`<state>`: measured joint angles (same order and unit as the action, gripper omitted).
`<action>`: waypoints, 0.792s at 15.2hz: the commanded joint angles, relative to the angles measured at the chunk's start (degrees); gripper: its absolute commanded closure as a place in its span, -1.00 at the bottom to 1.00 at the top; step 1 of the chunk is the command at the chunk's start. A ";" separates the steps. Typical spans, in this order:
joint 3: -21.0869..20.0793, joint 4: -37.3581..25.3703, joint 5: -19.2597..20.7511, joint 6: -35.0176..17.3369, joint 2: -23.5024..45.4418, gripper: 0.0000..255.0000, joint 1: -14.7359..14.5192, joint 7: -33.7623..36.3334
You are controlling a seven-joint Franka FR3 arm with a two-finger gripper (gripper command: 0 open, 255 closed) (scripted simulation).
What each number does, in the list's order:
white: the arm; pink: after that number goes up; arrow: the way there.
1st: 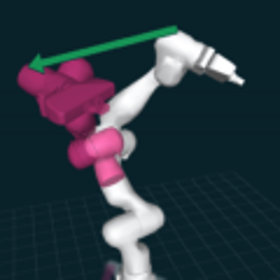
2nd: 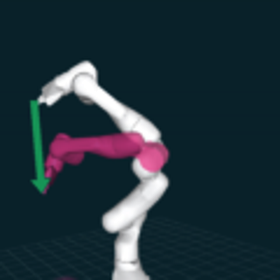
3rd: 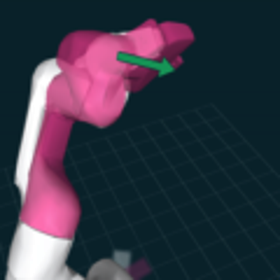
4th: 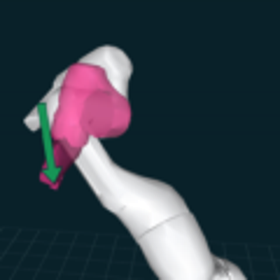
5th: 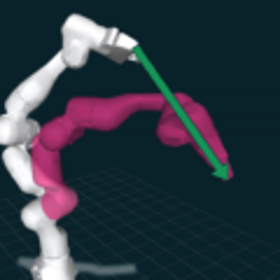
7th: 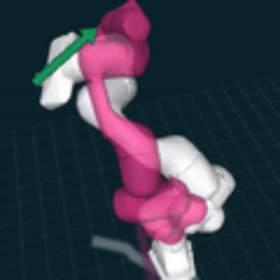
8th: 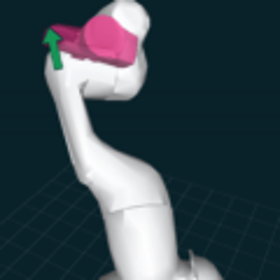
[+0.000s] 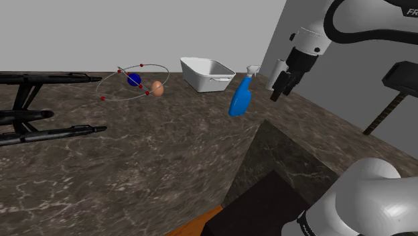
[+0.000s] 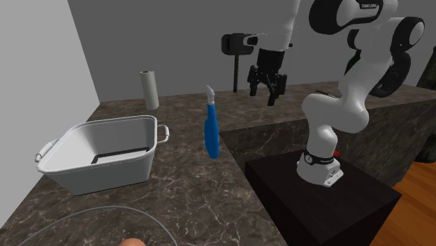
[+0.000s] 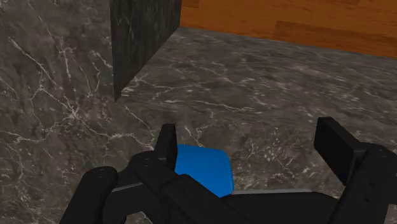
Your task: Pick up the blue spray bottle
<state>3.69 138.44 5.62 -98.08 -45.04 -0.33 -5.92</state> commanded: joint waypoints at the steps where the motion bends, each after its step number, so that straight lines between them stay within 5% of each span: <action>1: 0.00 0.00 0.00 0.00 0.00 -1.00 0.00 0.00; 7: 20.17 -2.63 -0.57 -8.96 6.10 -1.00 -10.17 -37.34; 12: 37.94 -13.10 -8.51 -9.43 18.02 -1.00 -24.43 -69.98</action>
<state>37.69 128.20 -0.69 -107.84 -30.13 -21.34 -67.68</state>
